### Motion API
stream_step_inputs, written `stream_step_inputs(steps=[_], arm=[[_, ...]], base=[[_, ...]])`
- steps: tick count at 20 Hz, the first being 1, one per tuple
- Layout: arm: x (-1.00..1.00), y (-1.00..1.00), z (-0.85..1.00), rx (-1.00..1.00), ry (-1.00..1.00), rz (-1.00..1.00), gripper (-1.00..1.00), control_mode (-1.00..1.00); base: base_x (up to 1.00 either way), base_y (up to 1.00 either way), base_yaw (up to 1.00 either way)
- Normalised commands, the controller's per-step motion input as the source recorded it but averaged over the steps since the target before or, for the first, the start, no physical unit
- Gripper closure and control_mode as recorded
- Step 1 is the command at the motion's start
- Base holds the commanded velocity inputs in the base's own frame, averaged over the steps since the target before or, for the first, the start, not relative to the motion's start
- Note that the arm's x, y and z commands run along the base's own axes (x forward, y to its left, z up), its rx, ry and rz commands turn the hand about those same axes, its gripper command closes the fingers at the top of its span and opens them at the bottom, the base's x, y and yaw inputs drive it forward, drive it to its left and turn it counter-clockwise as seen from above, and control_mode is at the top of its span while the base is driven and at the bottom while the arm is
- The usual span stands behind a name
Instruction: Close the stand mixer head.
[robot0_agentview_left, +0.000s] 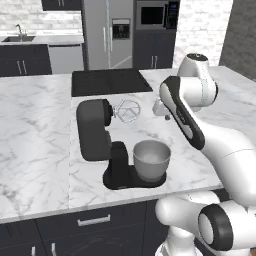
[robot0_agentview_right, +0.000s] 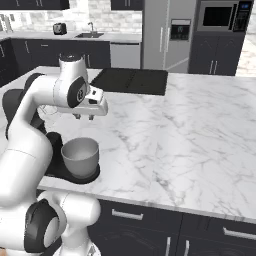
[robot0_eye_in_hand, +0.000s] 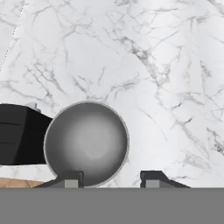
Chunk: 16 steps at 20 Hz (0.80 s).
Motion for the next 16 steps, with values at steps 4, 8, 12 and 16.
stream_step_inputs(steps=[4, 8, 12, 16], arm=[[-0.07, 0.30, 0.00, -0.04, -0.03, 0.00, -1.00, -1.00], [-0.44, 0.71, 0.07, -0.01, -0.03, 0.00, -1.00, -1.00], [-0.68, 0.86, 0.39, 0.00, 0.00, 0.10, -1.00, -1.00], [-0.57, 1.00, 0.31, 0.00, 0.02, 0.17, -1.00, -1.00]], base=[[0.00, 0.00, 0.00], [0.00, 0.00, 0.00], [0.00, 0.00, 0.00], [0.00, 0.00, 0.00]])
